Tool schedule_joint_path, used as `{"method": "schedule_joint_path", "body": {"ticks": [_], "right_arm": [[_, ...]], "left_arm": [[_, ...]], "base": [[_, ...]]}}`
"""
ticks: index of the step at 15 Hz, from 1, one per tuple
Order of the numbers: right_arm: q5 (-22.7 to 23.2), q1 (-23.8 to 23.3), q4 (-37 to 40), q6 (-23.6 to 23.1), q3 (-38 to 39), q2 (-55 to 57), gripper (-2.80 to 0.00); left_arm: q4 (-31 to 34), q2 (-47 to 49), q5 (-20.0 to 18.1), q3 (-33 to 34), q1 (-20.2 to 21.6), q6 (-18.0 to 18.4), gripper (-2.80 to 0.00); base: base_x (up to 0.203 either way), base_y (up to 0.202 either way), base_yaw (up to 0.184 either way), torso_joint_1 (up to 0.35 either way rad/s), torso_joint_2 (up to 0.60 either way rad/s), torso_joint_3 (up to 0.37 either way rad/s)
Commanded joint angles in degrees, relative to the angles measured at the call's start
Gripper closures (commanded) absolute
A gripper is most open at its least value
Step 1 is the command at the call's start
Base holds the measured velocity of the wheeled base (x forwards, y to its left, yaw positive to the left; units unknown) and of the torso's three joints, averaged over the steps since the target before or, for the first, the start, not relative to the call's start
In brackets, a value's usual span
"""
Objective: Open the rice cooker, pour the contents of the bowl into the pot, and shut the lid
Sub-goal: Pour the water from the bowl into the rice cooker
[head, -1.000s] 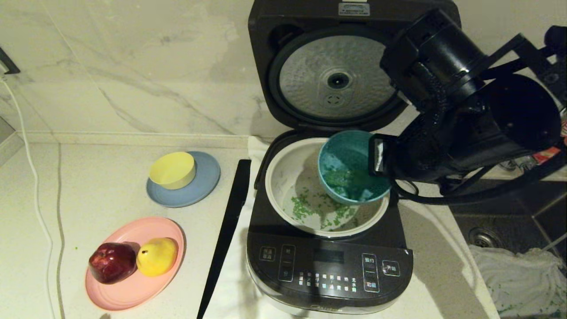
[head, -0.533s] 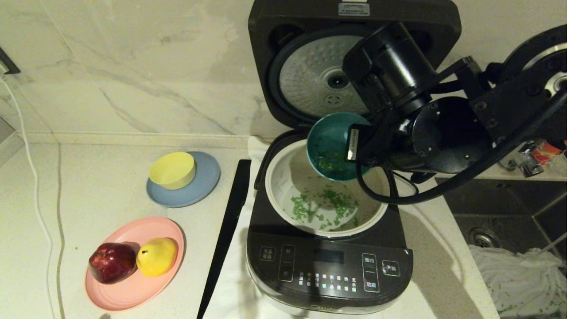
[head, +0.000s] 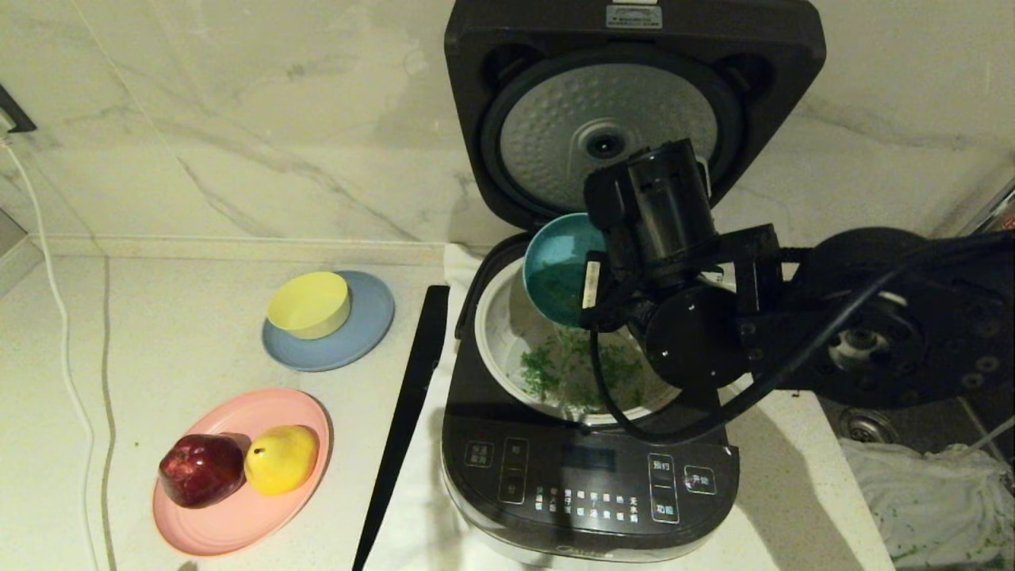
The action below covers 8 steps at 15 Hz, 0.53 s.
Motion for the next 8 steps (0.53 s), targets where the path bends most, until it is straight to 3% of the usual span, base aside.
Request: {"method": "schedule_joint_path", "body": {"ticks": [1, 8], "right_arm": [[-0.7, 0.1, -23.2, -7.3, 8.8, -0.2, 0.0], [-0.4, 1.6, -80.7, -39.4, 30.2, 2.3, 0.0]], "left_arm": [[0.0, 0.0, 0.0, 0.0, 0.0, 0.0, 0.0], [0.0, 0.0, 0.0, 0.0, 0.0, 0.0, 0.0]], "base": [[0.0, 0.0, 0.0, 0.0, 0.0, 0.0], [0.0, 0.0, 0.0, 0.0, 0.0, 0.0]]}}
